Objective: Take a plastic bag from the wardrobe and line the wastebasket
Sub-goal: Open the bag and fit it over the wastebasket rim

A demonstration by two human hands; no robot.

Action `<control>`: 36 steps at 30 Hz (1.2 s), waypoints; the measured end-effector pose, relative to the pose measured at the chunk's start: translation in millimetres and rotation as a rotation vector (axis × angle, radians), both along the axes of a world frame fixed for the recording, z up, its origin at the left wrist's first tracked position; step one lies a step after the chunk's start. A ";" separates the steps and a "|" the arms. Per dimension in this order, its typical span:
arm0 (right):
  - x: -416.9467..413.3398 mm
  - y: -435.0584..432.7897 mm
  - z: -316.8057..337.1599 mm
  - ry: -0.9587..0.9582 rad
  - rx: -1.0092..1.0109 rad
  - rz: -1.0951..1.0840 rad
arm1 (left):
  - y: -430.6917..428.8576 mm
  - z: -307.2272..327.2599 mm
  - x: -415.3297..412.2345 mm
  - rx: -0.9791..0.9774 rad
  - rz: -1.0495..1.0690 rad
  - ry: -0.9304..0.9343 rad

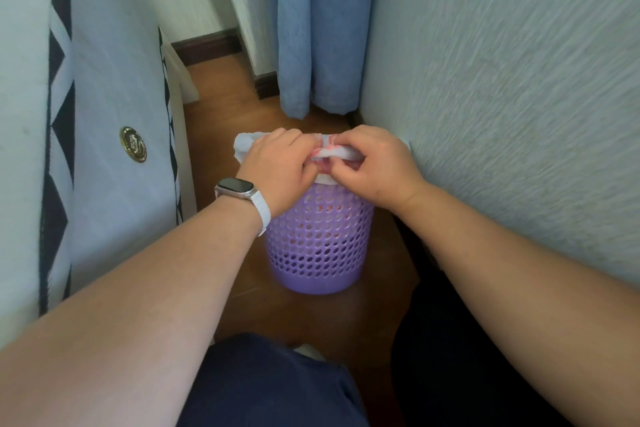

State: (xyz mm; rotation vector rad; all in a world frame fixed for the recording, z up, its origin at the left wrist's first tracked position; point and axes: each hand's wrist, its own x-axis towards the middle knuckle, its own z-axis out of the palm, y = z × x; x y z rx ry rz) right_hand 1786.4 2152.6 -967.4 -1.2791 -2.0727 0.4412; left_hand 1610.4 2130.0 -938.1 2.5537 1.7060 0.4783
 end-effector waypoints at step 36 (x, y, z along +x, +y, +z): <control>-16.3 -1.9 -8.3 -0.124 0.030 0.018 | -4.9 10.6 6.1 -0.019 -0.013 0.059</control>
